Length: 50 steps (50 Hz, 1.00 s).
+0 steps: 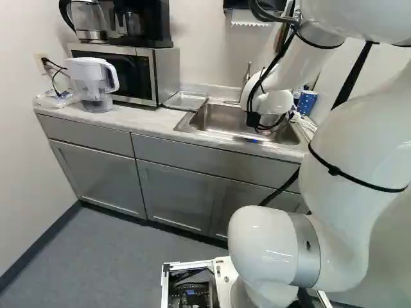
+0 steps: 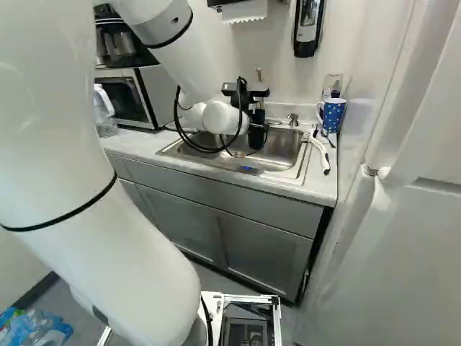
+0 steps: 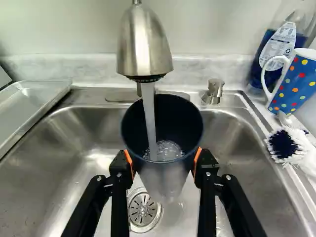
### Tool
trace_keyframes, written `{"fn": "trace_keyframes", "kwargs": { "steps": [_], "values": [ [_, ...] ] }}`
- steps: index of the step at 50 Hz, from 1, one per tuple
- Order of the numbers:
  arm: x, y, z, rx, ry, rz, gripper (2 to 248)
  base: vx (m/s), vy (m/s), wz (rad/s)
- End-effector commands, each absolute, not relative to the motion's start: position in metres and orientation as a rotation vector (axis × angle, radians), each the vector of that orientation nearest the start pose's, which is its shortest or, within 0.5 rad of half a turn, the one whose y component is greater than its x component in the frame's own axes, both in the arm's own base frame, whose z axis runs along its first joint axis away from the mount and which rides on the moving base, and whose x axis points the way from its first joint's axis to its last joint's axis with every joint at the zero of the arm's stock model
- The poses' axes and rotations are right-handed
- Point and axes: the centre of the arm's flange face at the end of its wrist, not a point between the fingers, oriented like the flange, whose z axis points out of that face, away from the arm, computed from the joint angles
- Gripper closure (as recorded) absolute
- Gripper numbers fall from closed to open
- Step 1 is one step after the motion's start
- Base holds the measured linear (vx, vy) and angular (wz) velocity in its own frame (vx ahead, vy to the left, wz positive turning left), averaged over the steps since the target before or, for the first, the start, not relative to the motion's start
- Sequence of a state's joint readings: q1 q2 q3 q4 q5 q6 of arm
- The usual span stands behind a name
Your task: Rinse the cup and place it in the tray
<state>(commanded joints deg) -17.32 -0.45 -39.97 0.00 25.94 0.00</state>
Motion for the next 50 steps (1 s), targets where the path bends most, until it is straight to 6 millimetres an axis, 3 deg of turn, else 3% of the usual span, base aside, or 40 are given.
{"fn": "trace_keyframes", "kwargs": {
  "steps": [50],
  "values": [
    [0.4503, -0.1404, 0.4834, -2.757, 0.42, -1.772, 125, 0.0, 0.0, 0.0]
  ]
}}
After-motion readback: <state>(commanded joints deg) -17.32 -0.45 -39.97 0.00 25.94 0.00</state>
